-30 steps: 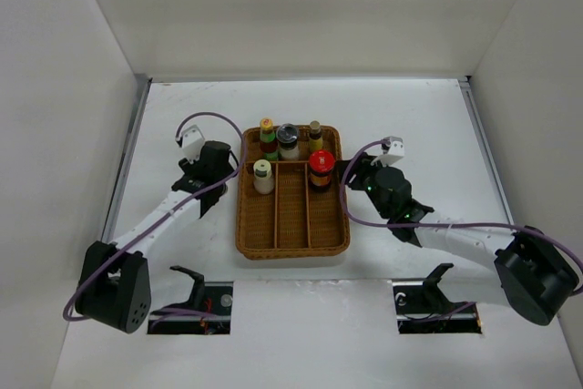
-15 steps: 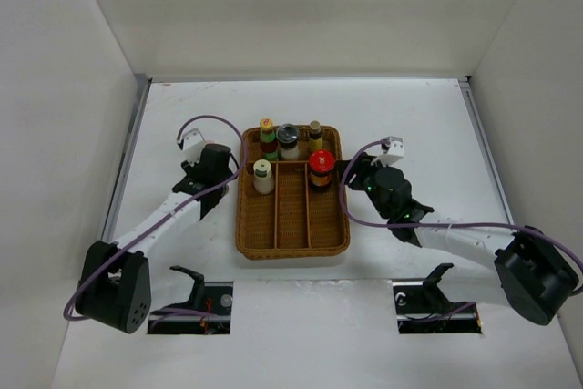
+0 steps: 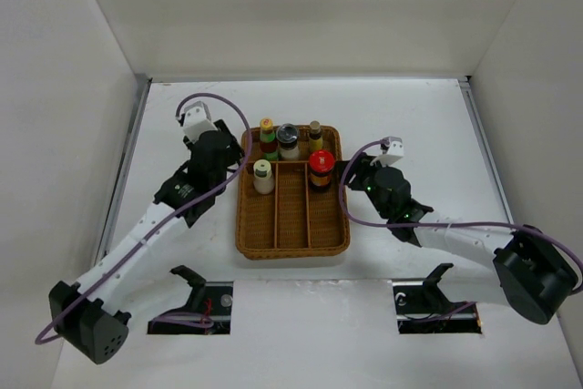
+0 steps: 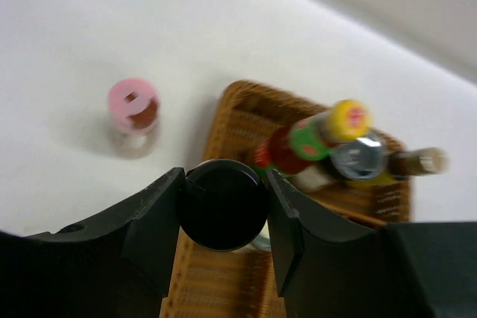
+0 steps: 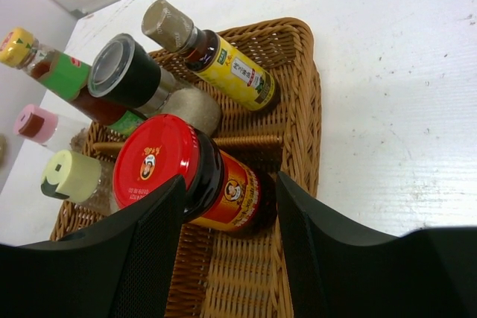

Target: Organize the condiment bottles

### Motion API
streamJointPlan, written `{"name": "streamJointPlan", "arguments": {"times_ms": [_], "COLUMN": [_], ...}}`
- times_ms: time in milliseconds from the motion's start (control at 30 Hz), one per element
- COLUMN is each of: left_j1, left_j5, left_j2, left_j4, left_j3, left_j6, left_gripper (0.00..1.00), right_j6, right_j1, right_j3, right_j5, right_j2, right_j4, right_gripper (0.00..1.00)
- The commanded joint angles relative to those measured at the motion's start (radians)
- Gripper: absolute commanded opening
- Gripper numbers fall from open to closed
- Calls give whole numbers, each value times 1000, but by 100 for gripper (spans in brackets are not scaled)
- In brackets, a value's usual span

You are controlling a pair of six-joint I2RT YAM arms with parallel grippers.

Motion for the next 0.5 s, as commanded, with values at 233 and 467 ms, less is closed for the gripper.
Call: {"name": "streamJointPlan", "arguments": {"times_ms": [233,467], "left_j1": [-190,-314], "left_j5": [-1,40], "left_j2": [70,276], "left_j4": [110,204], "left_j3": [200,226], "left_j6": [85,71], "left_gripper": [35,35], "right_j6": [-6,-4], "right_j1": [2,-5], "right_j3": [22,-2], "right_j5": [24,36], "right_j2": [-34,-84], "right_j4": [35,45], "right_gripper": [56,56]}}
